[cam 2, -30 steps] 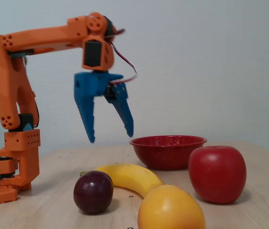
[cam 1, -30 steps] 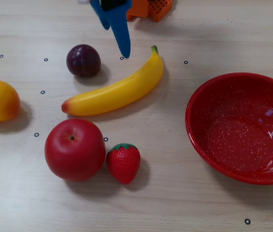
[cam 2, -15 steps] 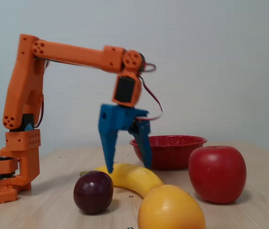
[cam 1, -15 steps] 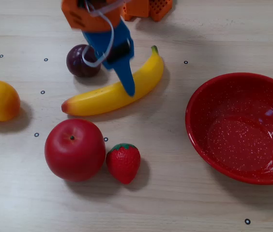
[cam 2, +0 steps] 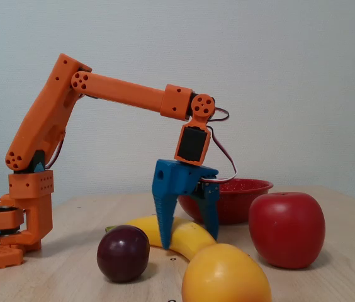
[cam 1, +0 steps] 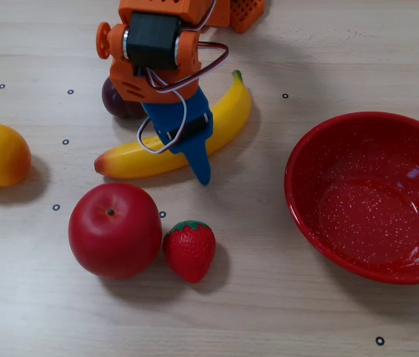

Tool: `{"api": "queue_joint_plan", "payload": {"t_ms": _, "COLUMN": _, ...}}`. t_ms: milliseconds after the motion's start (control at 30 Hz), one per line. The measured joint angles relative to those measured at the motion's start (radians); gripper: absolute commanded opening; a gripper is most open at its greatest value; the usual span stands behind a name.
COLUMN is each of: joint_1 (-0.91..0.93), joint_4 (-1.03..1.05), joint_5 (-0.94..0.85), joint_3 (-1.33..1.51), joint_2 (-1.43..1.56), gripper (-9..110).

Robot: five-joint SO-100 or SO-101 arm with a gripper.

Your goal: Put the banana in the red bowl.

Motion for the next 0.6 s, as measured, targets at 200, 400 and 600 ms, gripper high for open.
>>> {"api": "queue_joint_plan", "payload": {"t_ms": 200, "joint_1": 0.005, "joint_4": -0.052, "joint_5": 0.038, "joint_3": 0.014, "joint_2": 0.0, "gripper": 1}}
{"api": "queue_joint_plan", "payload": {"t_ms": 400, "joint_1": 0.008, "joint_4": 0.002, "joint_5": 0.049, "joint_3": -0.014, "joint_2": -0.012, "gripper": 0}}
{"api": "queue_joint_plan", "payload": {"t_ms": 600, "joint_1": 0.008, "joint_4": 0.163, "joint_5": 0.041, "joint_3": -0.106, "joint_2": -0.025, "gripper": 0}}
